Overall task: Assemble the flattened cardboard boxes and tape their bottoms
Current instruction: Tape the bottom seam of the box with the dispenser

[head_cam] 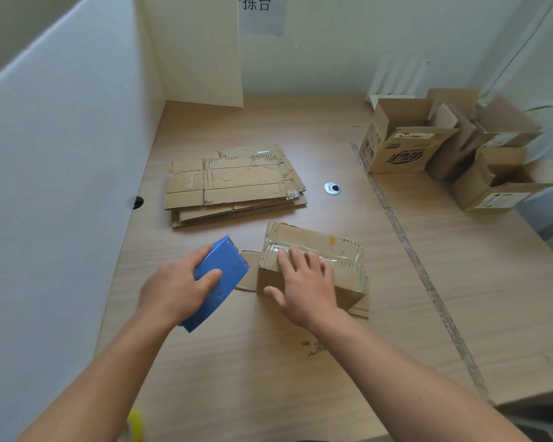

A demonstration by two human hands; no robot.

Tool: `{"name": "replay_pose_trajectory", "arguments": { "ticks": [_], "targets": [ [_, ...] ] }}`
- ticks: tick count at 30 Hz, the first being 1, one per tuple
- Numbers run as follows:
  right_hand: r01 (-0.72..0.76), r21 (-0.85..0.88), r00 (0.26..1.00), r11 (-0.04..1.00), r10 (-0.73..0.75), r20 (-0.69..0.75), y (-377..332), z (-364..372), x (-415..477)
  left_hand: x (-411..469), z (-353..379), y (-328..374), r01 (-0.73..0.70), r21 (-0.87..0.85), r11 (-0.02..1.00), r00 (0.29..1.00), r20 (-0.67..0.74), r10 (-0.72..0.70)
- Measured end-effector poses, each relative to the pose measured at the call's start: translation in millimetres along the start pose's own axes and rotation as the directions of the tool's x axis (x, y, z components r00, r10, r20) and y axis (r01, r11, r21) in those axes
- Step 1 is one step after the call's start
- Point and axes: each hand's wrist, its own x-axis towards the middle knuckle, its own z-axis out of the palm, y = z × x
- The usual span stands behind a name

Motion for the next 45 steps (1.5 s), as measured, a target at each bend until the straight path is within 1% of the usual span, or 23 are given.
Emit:
{"name": "replay_pose_trajectory", "arguments": {
  "ticks": [4, 7, 11, 14, 17, 19, 21, 23, 27, 29, 32, 34, 38, 41, 43, 45],
  "targets": [
    [0.064, 0.069, 0.996, 0.996, -0.059, -0.068, 6.8, 0.9, -2.7, -1.9, 0.1, -5.0, 0.012, 0.008, 1.000, 1.000, -0.007, -0.011],
    [0.066, 0.103, 0.993, 0.993, -0.055, -0.109, 7.6, -1.7, -9.3, -1.7, -0.6, -7.5, 0.026, -0.001, 1.000, 1.000, 0.000, -0.026],
    [0.032, 0.044, 0.993, 0.999, -0.027, -0.115, -5.4, 5.5, -20.1, -2.7, -0.6, -8.5, 0.031, -0.014, 0.999, 0.999, 0.006, -0.031],
    [0.022, 0.047, 0.995, 0.999, -0.017, -0.100, -11.2, 7.4, -21.4, -5.5, 0.7, -7.2, 0.028, -0.023, 0.999, 0.999, 0.015, -0.028],
    [0.134, 0.095, 0.990, 0.986, -0.130, -0.053, -8.0, 7.0, -20.2, -9.5, 1.2, -6.8, 0.025, -0.032, 0.999, 0.999, 0.030, -0.024],
    [0.212, 0.095, 0.977, 0.973, -0.212, -0.011, 1.8, 4.1, -17.6, -11.3, 0.8, -7.4, 0.028, -0.019, 0.999, 0.999, 0.038, -0.027],
    [0.257, 0.080, 0.966, 0.963, -0.258, 0.002, 14.6, 0.0, -15.0, -13.3, 0.4, -8.3, 0.028, 0.001, 1.000, 0.998, 0.053, -0.028],
    [0.278, 0.087, 0.960, 0.957, -0.279, -0.011, 23.5, -0.6, -15.0, -14.9, -1.5, -9.5, 0.027, 0.017, 0.999, 0.998, 0.063, -0.028],
    [0.269, 0.149, 0.962, 0.952, -0.260, -0.078, 25.4, 6.1, -19.1, -13.4, -7.5, -12.0, 0.024, 0.029, 0.999, 0.999, 0.036, -0.025],
    [0.292, 0.161, 0.955, 0.943, -0.280, -0.094, 24.4, 8.0, -17.0, -12.5, -9.8, -10.4, 0.016, 0.034, 0.999, 0.999, 0.029, -0.017],
    [0.378, 0.184, 0.926, 0.907, -0.366, -0.096, 29.3, 8.2, -12.3, -12.8, -10.2, -6.2, -0.028, 0.026, 0.999, 0.999, 0.026, 0.027],
    [0.403, 0.213, 0.915, 0.890, -0.388, -0.111, 37.6, 7.7, -10.7, -13.5, -9.7, -3.9, -0.066, 0.000, 0.998, 0.997, 0.031, 0.066],
    [0.369, 0.259, 0.930, 0.893, -0.353, -0.105, 51.1, 6.9, -9.4, -17.1, -7.8, -1.9, -0.139, -0.053, 0.989, 0.986, 0.087, 0.143],
    [0.354, 0.277, 0.935, 0.893, -0.339, -0.101, 49.4, 5.3, -9.6, -19.0, -7.3, -3.7, -0.220, -0.084, 0.972, 0.967, 0.115, 0.228],
    [0.327, 0.370, 0.944, 0.869, -0.284, -0.167, 43.9, -0.8, -10.9, -20.6, -8.5, -6.2, -0.311, -0.094, 0.946, 0.939, 0.123, 0.321],
    [0.257, 0.531, 0.963, 0.808, -0.169, -0.208, 36.6, -14.4, -12.0, -24.1, -10.1, -8.0, -0.432, -0.064, 0.900, 0.896, 0.078, 0.436]
  ]
}}
